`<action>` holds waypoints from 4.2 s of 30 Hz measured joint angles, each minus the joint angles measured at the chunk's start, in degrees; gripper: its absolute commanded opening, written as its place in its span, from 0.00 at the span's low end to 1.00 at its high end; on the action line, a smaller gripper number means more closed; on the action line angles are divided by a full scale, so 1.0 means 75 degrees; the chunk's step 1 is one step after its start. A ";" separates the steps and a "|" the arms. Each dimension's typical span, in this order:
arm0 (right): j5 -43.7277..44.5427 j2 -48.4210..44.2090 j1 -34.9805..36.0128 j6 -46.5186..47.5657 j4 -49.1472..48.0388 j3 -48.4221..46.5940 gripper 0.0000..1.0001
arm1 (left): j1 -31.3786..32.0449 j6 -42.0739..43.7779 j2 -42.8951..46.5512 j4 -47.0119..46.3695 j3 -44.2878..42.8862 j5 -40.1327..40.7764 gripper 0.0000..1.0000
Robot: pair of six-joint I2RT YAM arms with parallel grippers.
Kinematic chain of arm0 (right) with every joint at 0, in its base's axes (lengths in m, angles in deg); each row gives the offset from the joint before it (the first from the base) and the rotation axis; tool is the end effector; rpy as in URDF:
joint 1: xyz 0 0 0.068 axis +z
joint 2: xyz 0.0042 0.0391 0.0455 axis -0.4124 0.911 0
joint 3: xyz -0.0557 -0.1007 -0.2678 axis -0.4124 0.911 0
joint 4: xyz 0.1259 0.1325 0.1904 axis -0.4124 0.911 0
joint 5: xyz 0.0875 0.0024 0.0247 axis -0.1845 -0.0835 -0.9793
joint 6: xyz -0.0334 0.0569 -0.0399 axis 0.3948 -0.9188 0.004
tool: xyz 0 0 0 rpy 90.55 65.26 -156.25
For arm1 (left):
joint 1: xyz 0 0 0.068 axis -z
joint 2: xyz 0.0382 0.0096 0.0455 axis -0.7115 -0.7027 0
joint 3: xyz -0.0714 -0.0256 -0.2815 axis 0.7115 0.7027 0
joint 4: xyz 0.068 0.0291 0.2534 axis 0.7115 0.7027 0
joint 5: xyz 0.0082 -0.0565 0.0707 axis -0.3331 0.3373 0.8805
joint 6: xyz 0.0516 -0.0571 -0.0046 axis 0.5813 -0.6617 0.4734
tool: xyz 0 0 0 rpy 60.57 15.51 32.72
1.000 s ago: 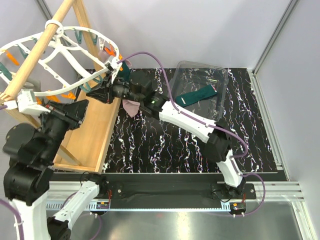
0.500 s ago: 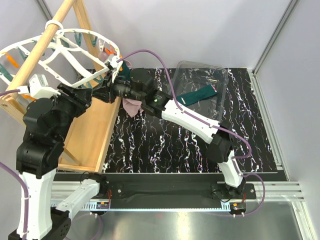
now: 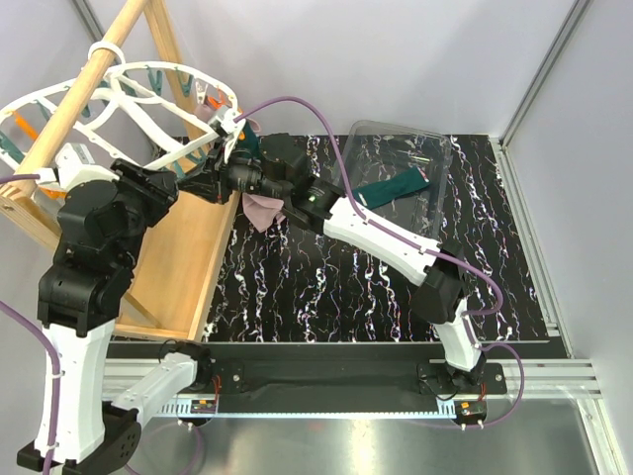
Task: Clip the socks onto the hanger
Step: Open the clamp at the hanger, then pick up the sock from the bin.
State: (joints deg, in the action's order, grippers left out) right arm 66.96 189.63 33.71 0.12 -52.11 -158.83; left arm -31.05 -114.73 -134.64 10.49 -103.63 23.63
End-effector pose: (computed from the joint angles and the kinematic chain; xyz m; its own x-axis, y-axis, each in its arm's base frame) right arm 0.2604 0.4642 0.4615 -0.1337 0.1782 -0.9749 -0.9768 0.1422 0.1599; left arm 0.1295 -0.0090 0.5063 -0.0883 -0.6480 -0.7565 -0.2272 0.7526 -0.6181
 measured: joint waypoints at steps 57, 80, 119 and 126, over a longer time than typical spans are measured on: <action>0.3963 -0.3765 -0.0300 0.1172 0.1349 0.3984 0.80 | 0.0035 0.0717 0.0096 -0.1501 0.0874 -0.0085 0.00; 0.7863 0.1393 -0.5295 -0.4774 0.5898 -0.0079 1.00 | 0.0032 0.0994 0.0201 -0.1705 0.1142 -0.0134 0.00; 0.8376 0.3800 -0.5458 -0.7315 0.6712 -0.1029 0.31 | -0.0009 0.0848 0.0361 -0.2358 0.1871 -0.0213 0.00; 0.8209 0.3800 -0.5458 -0.6487 0.6231 -0.0994 0.00 | -0.0009 0.0851 0.0376 -0.2361 0.1874 -0.0216 0.00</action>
State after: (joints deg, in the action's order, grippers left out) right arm 128.53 218.13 -7.23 -48.53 -5.38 -166.29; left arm -31.12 -108.34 -131.82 -7.22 -89.58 22.01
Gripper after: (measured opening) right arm 0.013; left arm 0.069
